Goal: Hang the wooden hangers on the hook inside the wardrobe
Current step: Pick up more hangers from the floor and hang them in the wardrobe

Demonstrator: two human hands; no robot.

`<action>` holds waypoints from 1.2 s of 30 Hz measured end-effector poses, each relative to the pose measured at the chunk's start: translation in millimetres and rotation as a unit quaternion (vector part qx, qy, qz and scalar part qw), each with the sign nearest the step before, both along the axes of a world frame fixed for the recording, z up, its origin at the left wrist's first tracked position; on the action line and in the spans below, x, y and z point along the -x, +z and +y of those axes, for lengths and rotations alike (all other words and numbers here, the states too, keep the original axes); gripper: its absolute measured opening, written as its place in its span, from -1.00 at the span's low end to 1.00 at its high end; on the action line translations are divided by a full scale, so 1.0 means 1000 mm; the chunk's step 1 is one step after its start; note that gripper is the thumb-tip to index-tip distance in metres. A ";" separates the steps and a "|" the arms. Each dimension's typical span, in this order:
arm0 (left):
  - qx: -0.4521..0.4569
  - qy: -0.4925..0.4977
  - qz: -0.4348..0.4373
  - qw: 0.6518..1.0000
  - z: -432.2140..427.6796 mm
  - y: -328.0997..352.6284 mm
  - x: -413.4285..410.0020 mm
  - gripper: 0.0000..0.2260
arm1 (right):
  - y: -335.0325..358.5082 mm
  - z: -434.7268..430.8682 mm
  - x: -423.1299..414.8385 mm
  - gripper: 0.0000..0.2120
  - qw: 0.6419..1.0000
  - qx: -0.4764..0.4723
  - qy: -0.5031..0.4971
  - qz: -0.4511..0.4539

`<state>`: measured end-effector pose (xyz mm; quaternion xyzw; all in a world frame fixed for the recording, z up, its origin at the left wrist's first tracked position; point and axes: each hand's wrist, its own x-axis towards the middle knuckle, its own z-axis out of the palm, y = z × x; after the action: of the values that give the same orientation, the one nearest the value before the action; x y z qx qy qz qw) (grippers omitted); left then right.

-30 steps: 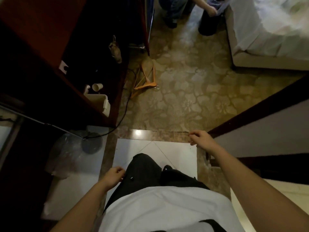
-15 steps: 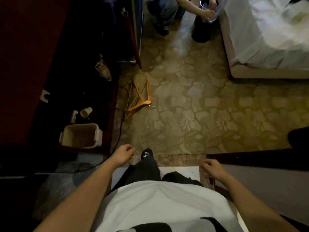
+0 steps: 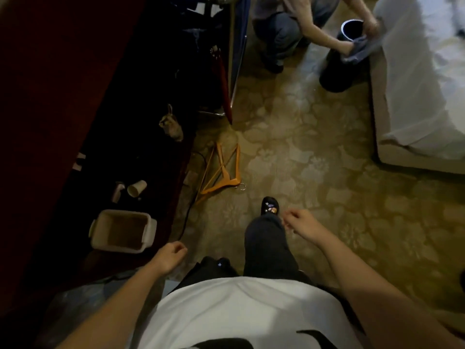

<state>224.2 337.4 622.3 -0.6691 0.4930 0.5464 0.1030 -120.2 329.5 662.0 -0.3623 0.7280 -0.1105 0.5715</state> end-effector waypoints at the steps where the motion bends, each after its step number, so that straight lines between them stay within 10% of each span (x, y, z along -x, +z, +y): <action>1: -0.004 0.019 -0.009 1.000 -0.006 -0.003 0.003 -0.91 | 0.000 -0.023 0.005 -0.80 1.000 0.005 0.016 -0.001; 19: 0.001 0.260 0.068 0.963 -0.217 -0.050 0.190 -0.89 | -0.092 -0.292 0.102 -0.79 0.944 -0.073 0.316 0.055; 36: 0.007 0.202 -0.039 0.979 -0.284 -0.368 0.148 -0.54 | -0.429 -0.368 0.024 -0.70 0.886 -0.070 0.443 0.121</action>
<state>76.5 53.6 254.0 -0.7763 0.3471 0.5261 0.0050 -143.8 -38.6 233.4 -0.6168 0.5611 0.2496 0.4924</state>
